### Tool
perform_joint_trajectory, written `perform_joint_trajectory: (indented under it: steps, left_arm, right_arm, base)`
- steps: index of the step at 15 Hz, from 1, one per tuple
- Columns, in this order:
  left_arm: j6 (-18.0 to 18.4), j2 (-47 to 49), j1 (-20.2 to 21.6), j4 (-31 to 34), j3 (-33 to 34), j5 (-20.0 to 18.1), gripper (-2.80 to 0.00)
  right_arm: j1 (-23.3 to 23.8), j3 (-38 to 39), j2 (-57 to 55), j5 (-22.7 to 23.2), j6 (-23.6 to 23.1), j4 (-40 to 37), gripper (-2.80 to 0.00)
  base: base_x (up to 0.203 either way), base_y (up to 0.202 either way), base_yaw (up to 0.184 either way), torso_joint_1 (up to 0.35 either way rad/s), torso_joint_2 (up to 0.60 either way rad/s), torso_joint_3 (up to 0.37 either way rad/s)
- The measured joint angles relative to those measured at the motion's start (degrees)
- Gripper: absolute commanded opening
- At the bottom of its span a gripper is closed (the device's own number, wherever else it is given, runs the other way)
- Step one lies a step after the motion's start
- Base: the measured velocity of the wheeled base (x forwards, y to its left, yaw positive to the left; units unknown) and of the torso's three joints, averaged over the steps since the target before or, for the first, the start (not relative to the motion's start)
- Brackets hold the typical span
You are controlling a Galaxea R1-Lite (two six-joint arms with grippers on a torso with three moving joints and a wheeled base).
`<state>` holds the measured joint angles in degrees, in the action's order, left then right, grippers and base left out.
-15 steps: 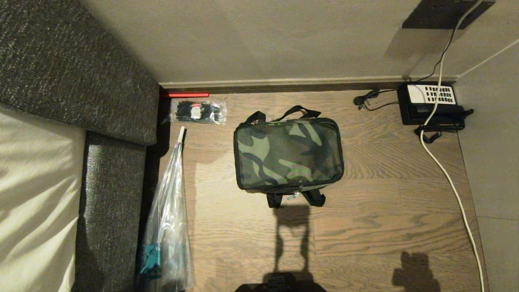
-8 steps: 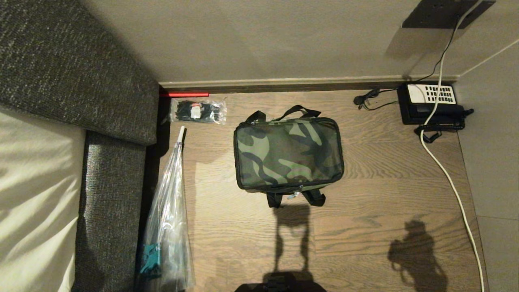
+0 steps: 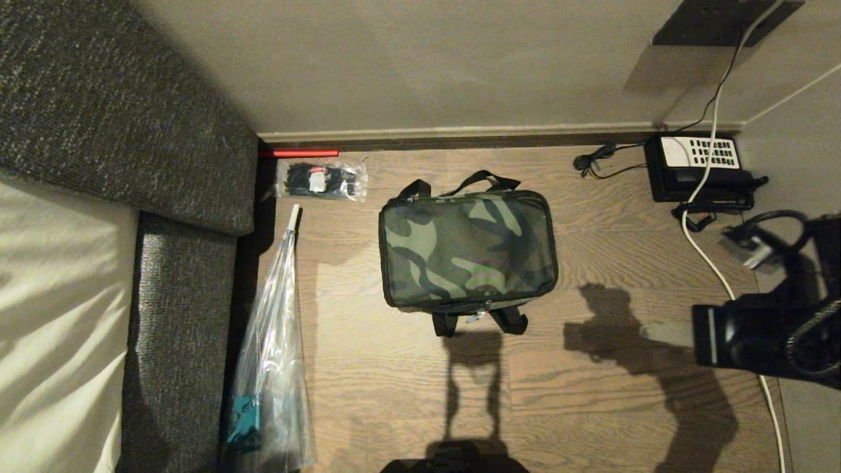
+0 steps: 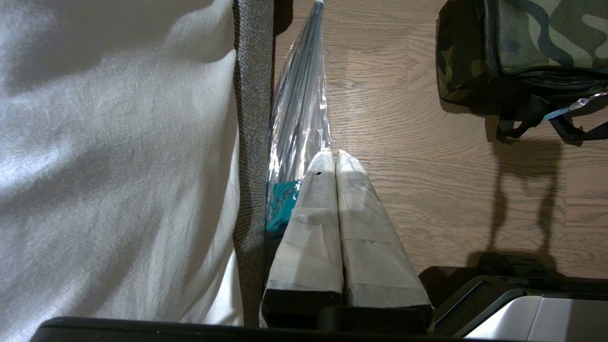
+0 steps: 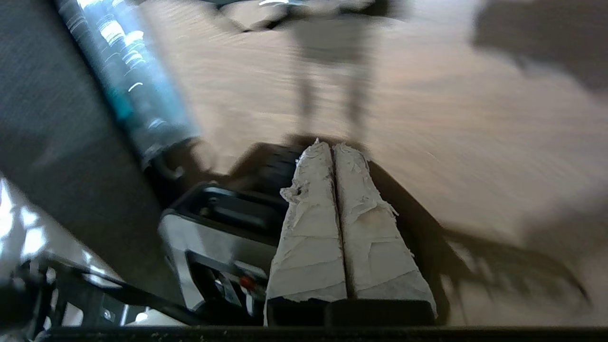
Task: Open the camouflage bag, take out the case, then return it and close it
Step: Open the top of the storage box
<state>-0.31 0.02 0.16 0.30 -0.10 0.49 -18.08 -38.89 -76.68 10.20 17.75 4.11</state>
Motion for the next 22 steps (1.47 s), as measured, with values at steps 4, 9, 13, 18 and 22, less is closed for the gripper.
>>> perform_joint_trajectory:
  steps: [4,9,13,18,22]
  left_arm:
    - [0.00,0.00,0.00,0.01,0.02,0.00,-2.80]
    - [0.01,0.00,0.00,0.05,0.02,0.02,-2.80]
    - [-0.02,0.00,0.00,0.05,0.02,0.02,-2.80]
    - [0.00,0.00,-0.02,0.04,0.02,0.02,-2.80]
    - [0.00,0.00,-0.05,-0.01,0.02,0.01,-2.80]
  right_arm:
    - [-9.09,5.60,-12.22,-5.45,-0.11,21.35,0.00]
    - [-13.59,6.59,-26.02,-14.45,-4.51,43.16,0.00]
    - [-15.77,7.06,-34.12,-14.33,-6.86,54.87,0.00]
    - [-17.34,5.36,-43.26,-14.67,-6.25,54.65,0.00]
    - [-17.45,-1.77,-49.90,-17.88,-6.25,57.66,0.00]
  base:
    - [0.000,0.000,0.000,0.000,0.00,0.000]
    - [0.000,0.000,0.000,0.000,0.00,0.000]
    - [0.000,0.000,0.000,0.000,0.00,0.000]
    - [0.000,0.000,0.000,0.000,0.00,0.000]
    - [0.000,0.000,0.000,0.000,0.00,0.000]
